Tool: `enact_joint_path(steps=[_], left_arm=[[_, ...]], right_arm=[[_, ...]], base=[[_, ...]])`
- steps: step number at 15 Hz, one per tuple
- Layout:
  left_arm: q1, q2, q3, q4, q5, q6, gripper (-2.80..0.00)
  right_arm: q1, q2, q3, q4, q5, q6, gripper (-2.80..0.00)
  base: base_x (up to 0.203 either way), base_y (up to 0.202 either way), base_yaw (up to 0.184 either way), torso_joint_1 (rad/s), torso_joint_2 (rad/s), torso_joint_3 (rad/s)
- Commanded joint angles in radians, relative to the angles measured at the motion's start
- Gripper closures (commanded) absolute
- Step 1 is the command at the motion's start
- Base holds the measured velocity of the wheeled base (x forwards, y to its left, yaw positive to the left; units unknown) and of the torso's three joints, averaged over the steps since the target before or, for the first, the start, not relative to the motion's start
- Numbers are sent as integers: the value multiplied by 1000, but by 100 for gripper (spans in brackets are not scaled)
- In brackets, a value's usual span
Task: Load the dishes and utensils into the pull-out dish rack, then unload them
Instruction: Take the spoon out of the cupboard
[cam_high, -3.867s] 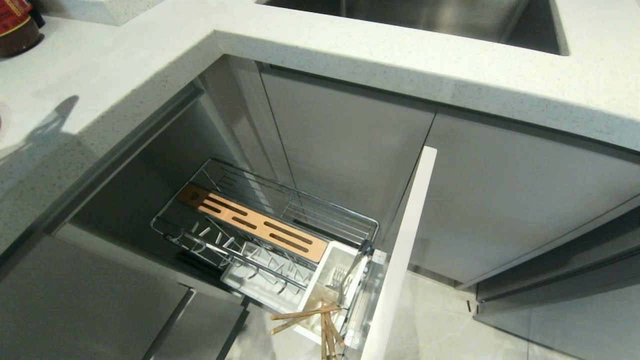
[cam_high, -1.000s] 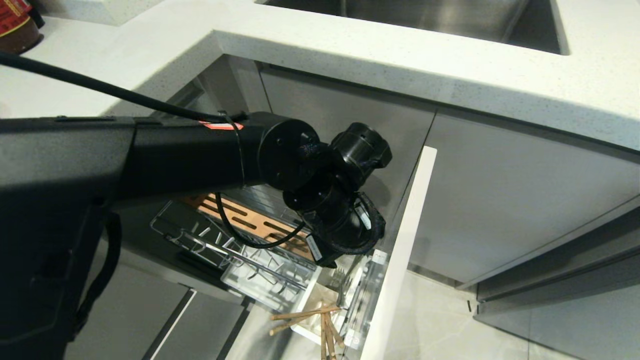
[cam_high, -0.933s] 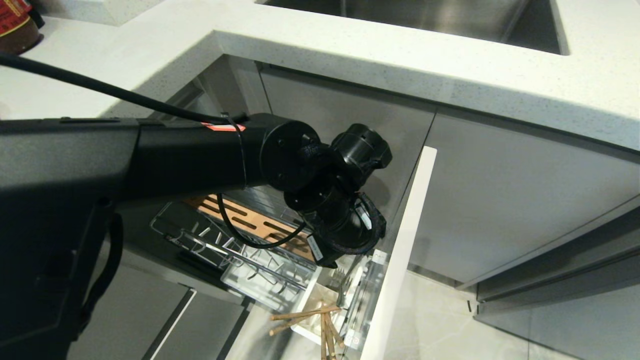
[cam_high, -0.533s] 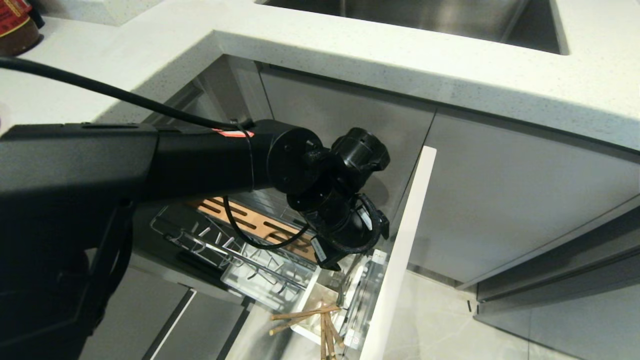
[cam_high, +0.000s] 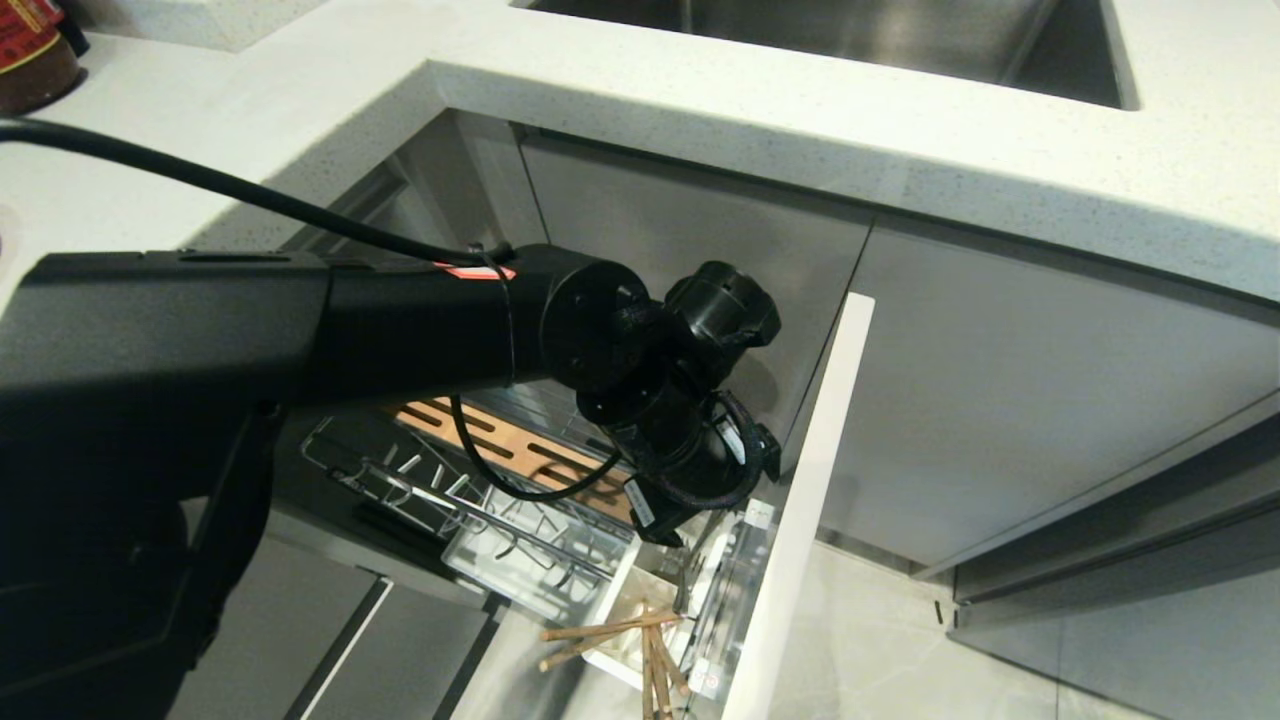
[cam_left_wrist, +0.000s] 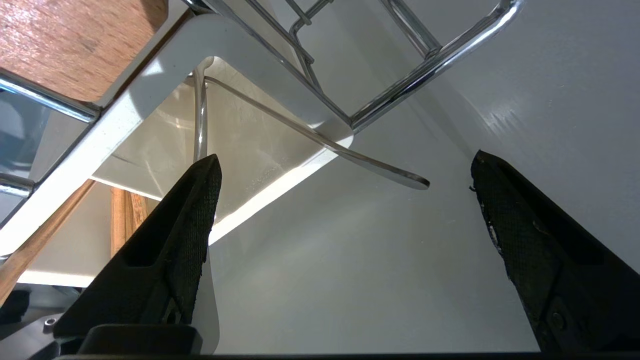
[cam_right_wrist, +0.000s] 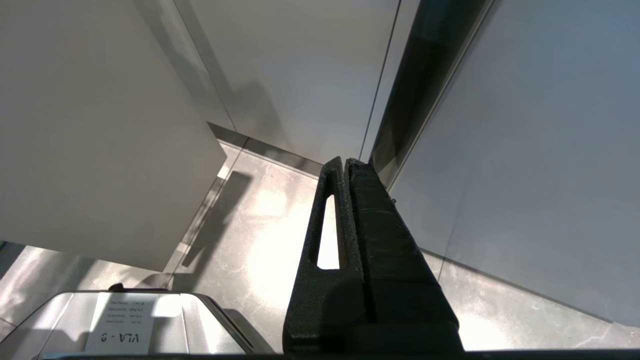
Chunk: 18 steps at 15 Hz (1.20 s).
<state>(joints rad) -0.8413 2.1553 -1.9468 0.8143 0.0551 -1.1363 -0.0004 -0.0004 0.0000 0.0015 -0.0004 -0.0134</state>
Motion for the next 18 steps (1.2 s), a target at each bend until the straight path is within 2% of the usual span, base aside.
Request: enact_joint_path(steps=[1,4,13,14,18], left_arm=[[-1,1,0,5,-2,-7,-280],[1,1,0,6,-34,-7,-280],[1,0,0,9,-32,0,-280],[1,1,0,9,-29,0,0],[2,3,0,11,-27,0,0]], right_arm=[[0,0,0,0,-1,0,0],[0,0,0,0,0,0,0],[-1,0,0,0,0,0,0],[0,0,0,0,0,0,0],[0,0,0,0,0,0,0]], base=[[0,0,0,0,0,0],[0,0,0,0,0,0],[0,0,0,0,0,0],[0,0,0,0,0,0],[0,0,0,0,0,0]])
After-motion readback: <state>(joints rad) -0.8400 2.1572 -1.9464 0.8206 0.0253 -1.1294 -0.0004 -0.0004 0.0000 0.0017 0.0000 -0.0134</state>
